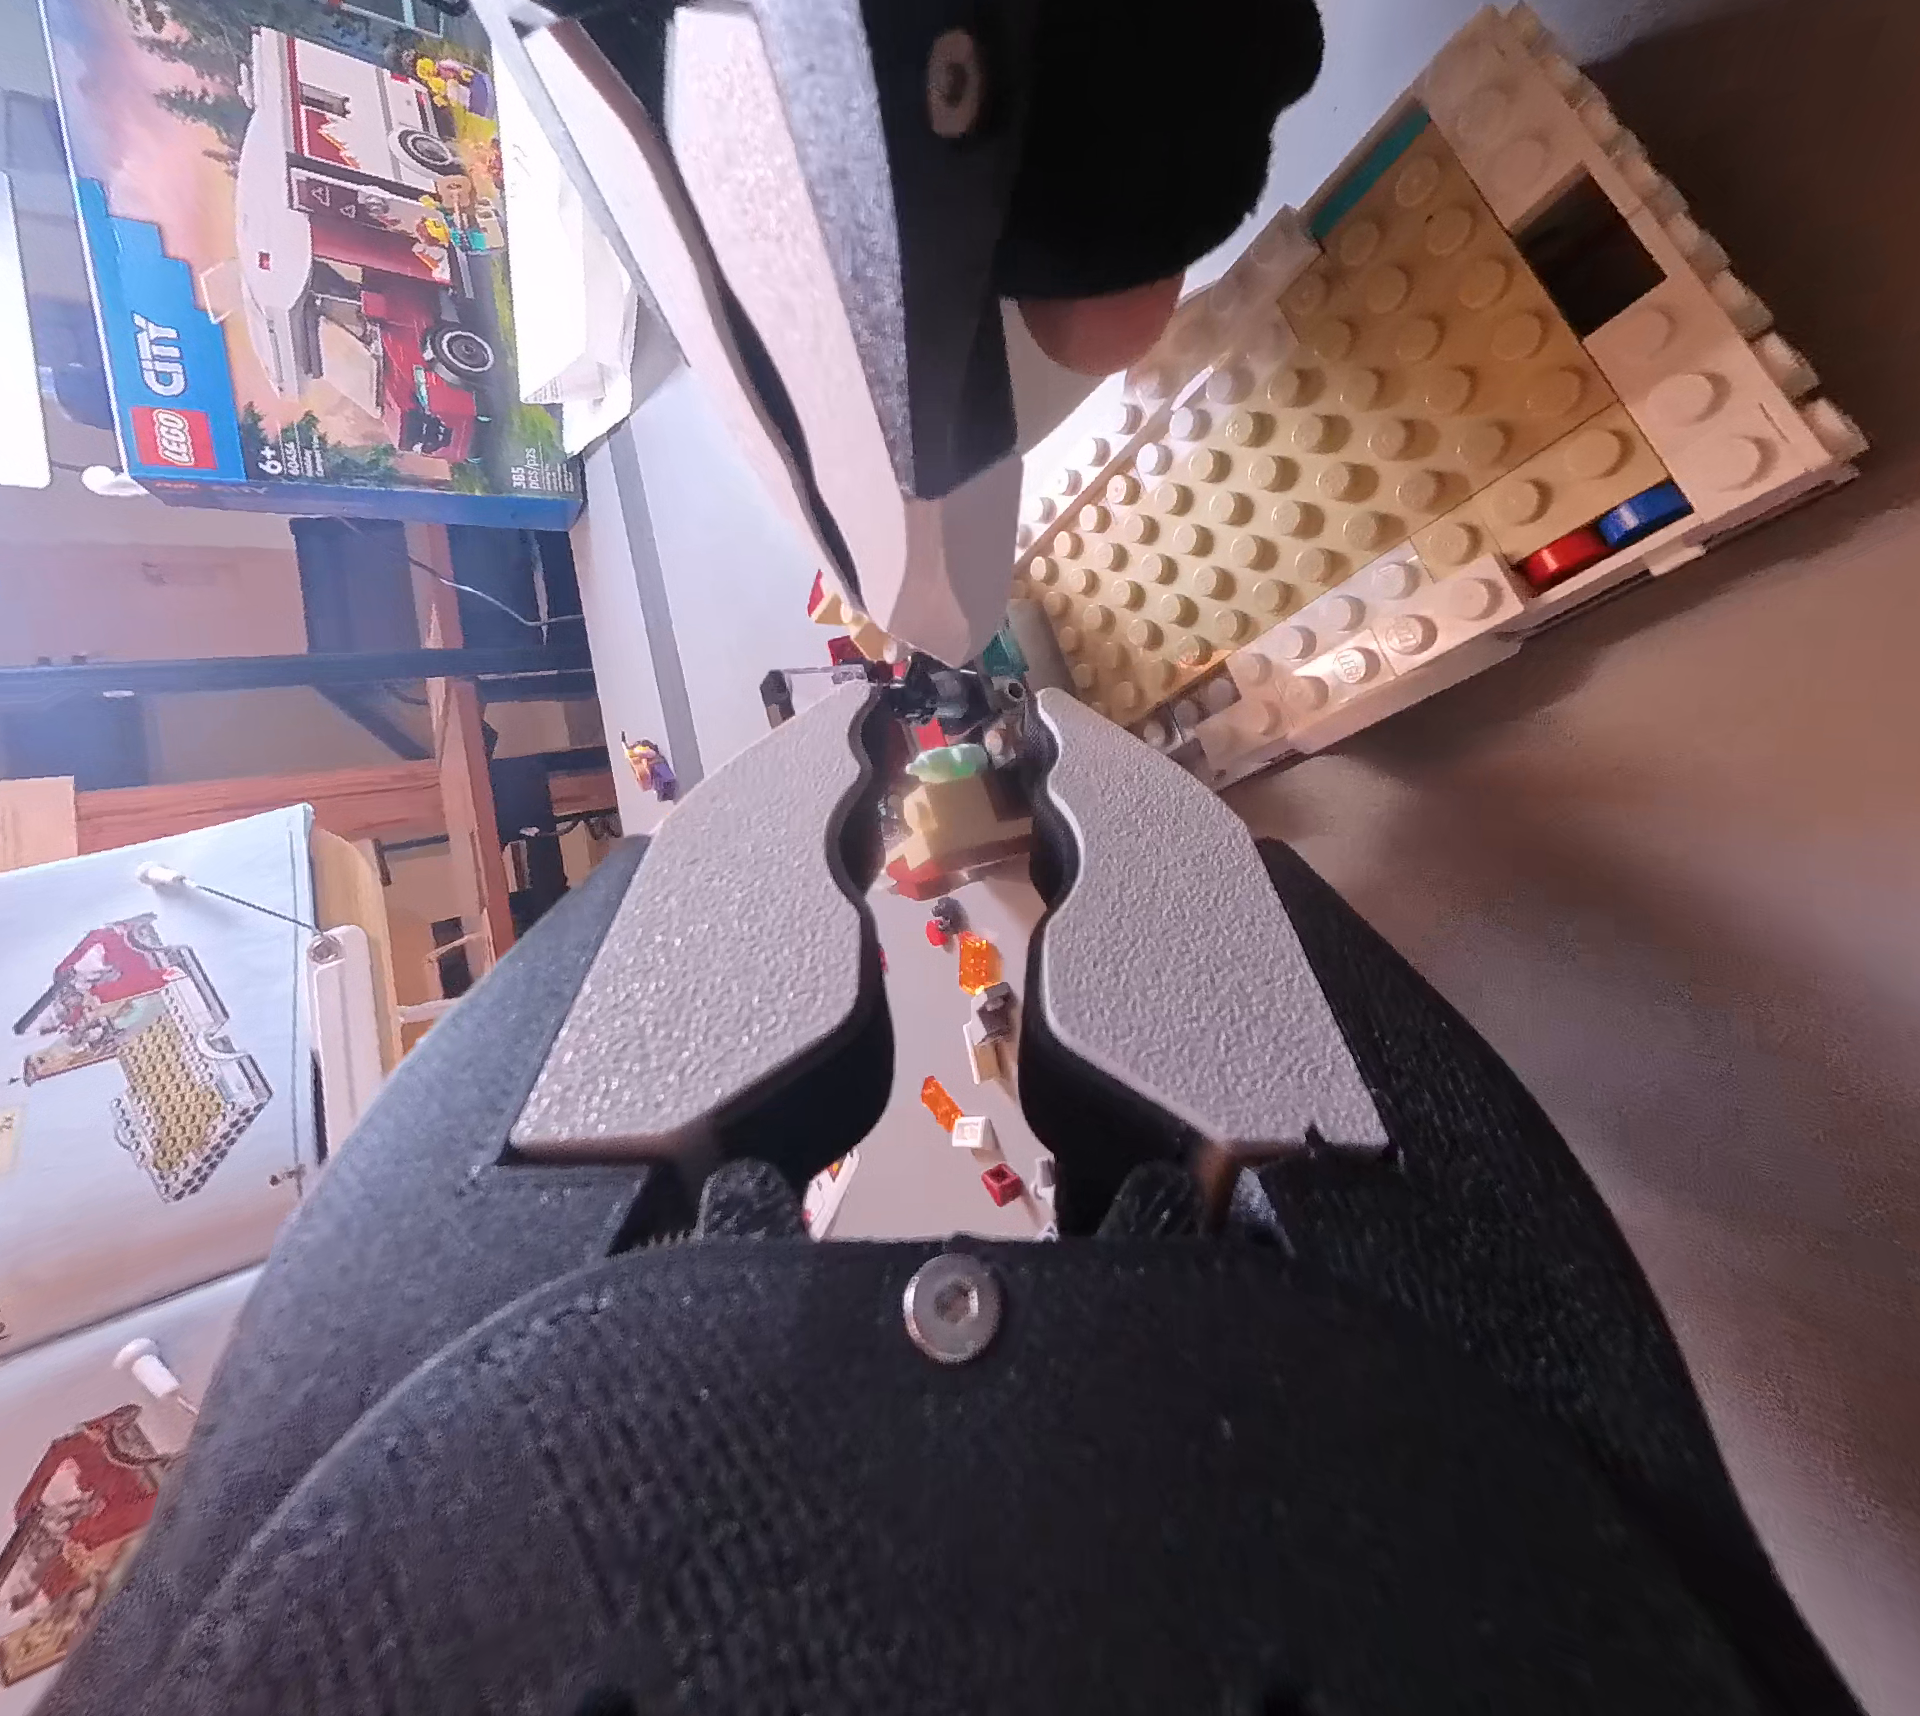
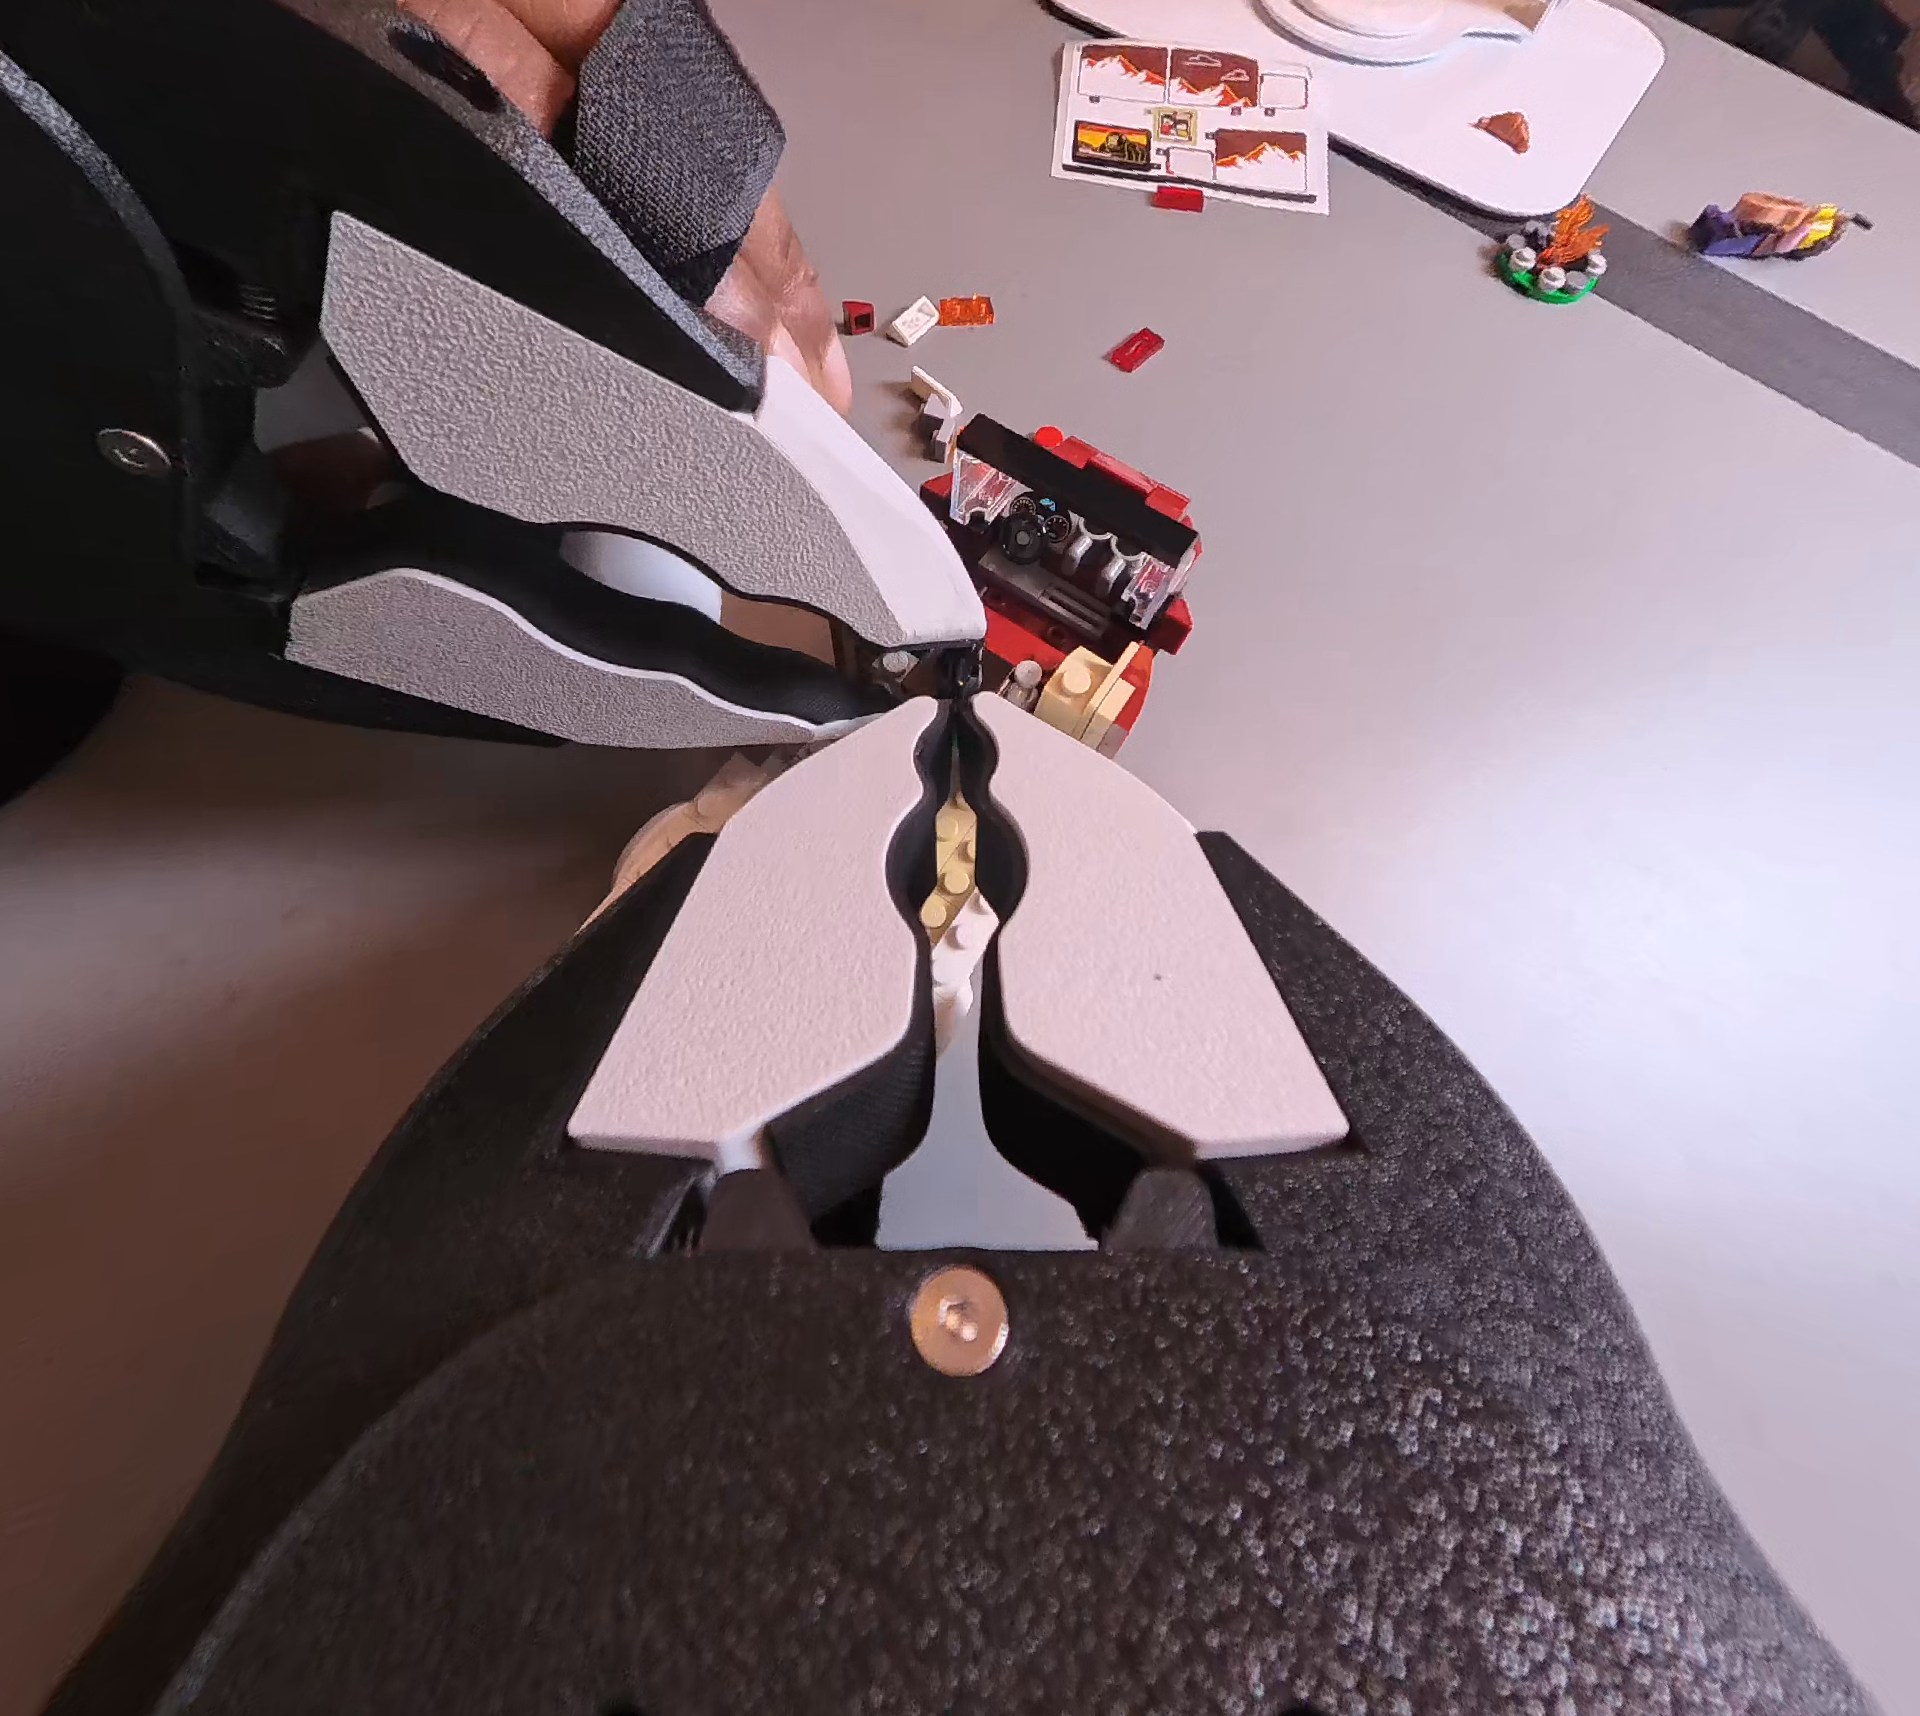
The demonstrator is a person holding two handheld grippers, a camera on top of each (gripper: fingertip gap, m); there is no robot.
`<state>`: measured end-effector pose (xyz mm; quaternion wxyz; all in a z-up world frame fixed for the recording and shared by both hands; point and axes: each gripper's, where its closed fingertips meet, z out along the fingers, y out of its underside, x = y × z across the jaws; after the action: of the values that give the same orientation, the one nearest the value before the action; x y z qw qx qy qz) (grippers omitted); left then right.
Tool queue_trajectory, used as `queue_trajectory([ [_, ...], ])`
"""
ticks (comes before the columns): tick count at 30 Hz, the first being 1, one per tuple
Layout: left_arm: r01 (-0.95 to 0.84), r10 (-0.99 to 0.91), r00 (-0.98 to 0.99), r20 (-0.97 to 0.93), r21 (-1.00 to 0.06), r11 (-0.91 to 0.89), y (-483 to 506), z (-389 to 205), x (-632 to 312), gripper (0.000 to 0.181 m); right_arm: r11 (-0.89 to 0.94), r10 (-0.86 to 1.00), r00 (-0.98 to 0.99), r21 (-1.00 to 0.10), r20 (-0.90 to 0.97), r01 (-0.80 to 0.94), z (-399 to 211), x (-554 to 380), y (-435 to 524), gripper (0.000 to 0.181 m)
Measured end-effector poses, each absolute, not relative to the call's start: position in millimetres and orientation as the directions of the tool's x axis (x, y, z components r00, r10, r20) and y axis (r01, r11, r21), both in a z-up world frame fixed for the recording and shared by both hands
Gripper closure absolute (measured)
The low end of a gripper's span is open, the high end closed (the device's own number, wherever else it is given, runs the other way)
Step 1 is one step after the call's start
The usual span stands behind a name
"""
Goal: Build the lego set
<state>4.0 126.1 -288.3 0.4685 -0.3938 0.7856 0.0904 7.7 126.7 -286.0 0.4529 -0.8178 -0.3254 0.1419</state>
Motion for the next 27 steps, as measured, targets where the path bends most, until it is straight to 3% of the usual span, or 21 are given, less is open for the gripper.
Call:
queue_trajectory([
  [11,-0.704,-0.586,-0.210,-0.782,-0.295,0.646,127.9,-287.4,5.3,0.159,-0.376,0.664,0.745,-0.833,0.064,0.407,-287.0,7.1,126.7,0.177],
  [27,-0.726,-0.611,-0.223,-0.760,-0.289,0.624,128.0,-288.2,5.2,0.157,-0.361,0.650,0.758,-0.854,0.058,0.375,-276.0,20.8,120.9,0.173],
])
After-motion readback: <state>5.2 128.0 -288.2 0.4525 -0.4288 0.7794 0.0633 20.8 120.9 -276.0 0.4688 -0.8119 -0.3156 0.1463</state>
